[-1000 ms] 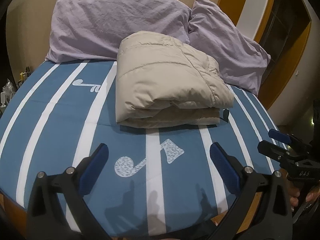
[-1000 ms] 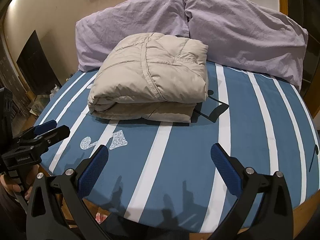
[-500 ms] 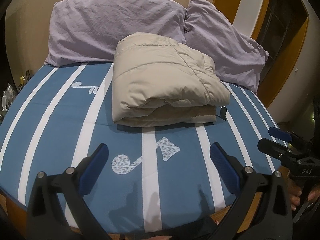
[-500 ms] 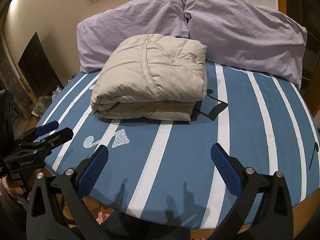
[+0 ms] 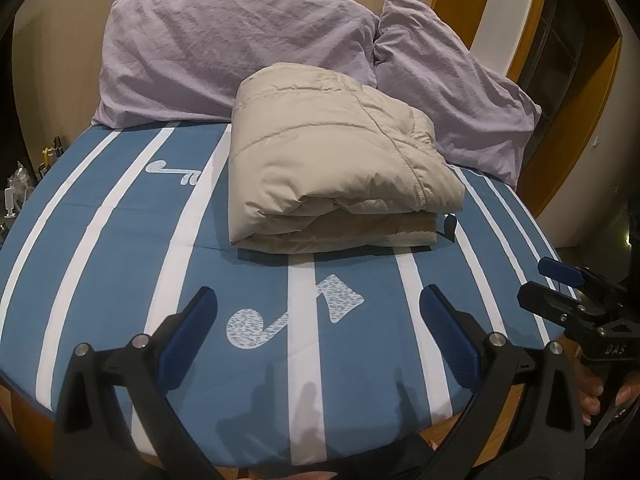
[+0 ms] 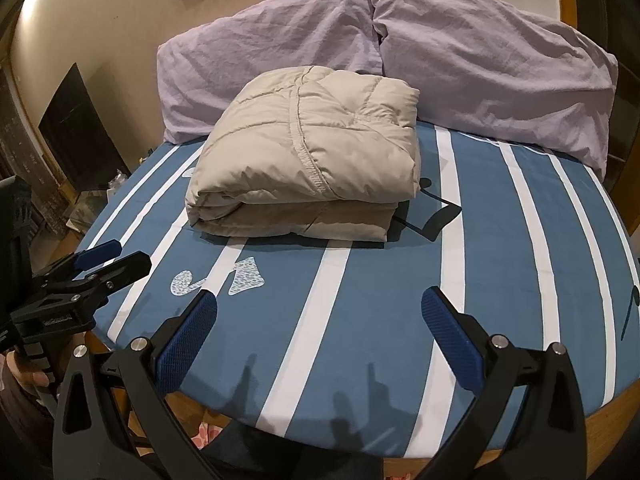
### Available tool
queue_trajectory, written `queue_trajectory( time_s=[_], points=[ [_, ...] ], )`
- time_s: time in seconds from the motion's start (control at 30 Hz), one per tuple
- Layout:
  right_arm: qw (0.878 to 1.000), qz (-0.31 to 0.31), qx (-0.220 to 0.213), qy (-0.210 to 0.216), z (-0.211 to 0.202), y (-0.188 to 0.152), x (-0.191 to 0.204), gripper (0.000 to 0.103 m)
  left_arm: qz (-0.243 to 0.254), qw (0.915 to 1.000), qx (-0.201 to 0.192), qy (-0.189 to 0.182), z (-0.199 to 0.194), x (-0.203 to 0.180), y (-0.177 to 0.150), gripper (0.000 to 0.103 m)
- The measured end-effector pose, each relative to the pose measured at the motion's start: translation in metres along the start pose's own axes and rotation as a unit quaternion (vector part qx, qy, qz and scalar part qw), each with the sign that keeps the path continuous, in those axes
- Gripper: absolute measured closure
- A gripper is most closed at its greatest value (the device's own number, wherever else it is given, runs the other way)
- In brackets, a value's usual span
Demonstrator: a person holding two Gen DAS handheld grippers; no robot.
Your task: Fold large clothes
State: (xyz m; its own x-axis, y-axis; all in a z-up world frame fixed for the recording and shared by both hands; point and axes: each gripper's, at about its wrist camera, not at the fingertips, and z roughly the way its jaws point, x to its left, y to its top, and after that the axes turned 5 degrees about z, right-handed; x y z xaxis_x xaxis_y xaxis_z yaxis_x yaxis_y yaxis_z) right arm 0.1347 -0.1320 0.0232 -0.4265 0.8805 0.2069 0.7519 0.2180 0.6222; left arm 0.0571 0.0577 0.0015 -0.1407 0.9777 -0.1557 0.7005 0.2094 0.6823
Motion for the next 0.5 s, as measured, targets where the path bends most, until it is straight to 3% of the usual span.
queue_trajectory(
  time_s=[0.5],
  points=[
    [1.000, -0.001, 0.000, 0.002, 0.0002, 0.0008, 0.0012, 0.001, -0.001, 1.0000, -0.002, 0.002, 0.0024, 0.0024, 0.0006, 0.002]
  ],
)
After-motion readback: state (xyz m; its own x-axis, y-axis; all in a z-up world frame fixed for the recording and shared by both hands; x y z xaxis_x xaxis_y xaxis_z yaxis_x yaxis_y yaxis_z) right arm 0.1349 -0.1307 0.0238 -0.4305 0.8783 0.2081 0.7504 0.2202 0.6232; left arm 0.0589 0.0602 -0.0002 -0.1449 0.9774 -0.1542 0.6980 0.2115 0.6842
